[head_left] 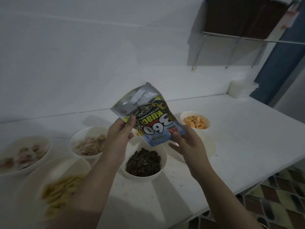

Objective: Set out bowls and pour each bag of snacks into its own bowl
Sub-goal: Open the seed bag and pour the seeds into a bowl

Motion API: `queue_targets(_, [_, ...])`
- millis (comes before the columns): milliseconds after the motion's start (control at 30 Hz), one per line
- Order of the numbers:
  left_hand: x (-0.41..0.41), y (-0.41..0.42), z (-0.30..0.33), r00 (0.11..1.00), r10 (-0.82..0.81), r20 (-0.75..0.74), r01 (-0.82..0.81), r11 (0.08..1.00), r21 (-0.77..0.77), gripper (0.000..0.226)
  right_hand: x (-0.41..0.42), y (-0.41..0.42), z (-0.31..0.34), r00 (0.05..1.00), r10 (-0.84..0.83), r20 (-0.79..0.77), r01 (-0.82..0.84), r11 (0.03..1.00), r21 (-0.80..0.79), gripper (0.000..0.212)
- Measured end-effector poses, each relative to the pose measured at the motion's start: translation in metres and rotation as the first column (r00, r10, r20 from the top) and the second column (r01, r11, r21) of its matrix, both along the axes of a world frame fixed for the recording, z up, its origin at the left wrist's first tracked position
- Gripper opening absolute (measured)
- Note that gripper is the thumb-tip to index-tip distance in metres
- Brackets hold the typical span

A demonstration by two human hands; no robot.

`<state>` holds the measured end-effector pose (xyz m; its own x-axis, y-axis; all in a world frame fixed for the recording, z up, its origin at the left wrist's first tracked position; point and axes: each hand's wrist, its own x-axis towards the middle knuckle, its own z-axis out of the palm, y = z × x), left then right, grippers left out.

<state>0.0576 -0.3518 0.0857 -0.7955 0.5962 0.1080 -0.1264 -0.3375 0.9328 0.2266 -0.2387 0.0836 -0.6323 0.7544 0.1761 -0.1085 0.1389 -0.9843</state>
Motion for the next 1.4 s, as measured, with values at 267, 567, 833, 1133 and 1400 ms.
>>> queue_targets(267, [0.044,0.058,0.009,0.965,-0.115,-0.236,0.098,0.992,-0.083,0.004,0.068,0.019,0.011,0.942,-0.3,-0.153,0.308,0.951,0.03,0.008])
queue_targets(567, [0.157,0.149,0.009,0.922,-0.311,-0.23,0.297,0.95,-0.095,0.004,0.194,0.074,0.019,0.798,-0.56,-0.22,0.564,0.824,-0.051,0.022])
queue_targets(833, [0.283,0.236,-0.005,0.829,-0.504,-0.242,0.475,0.863,-0.17,0.011,0.312,0.131,-0.001,0.666,-0.716,-0.212,0.707,0.696,-0.129,0.025])
queue_targets(1133, [0.422,0.325,-0.062,0.641,-0.75,-0.165,0.646,0.643,-0.412,0.014,0.45,0.171,-0.055,0.491,-0.87,-0.043,0.847,0.488,-0.209,0.022])
queue_targets(1400, [0.497,0.382,-0.139,0.496,-0.867,-0.053,0.651,0.411,-0.638,0.013,0.526,0.185,-0.141,0.322,-0.925,0.204,0.923,0.258,-0.285,0.022])
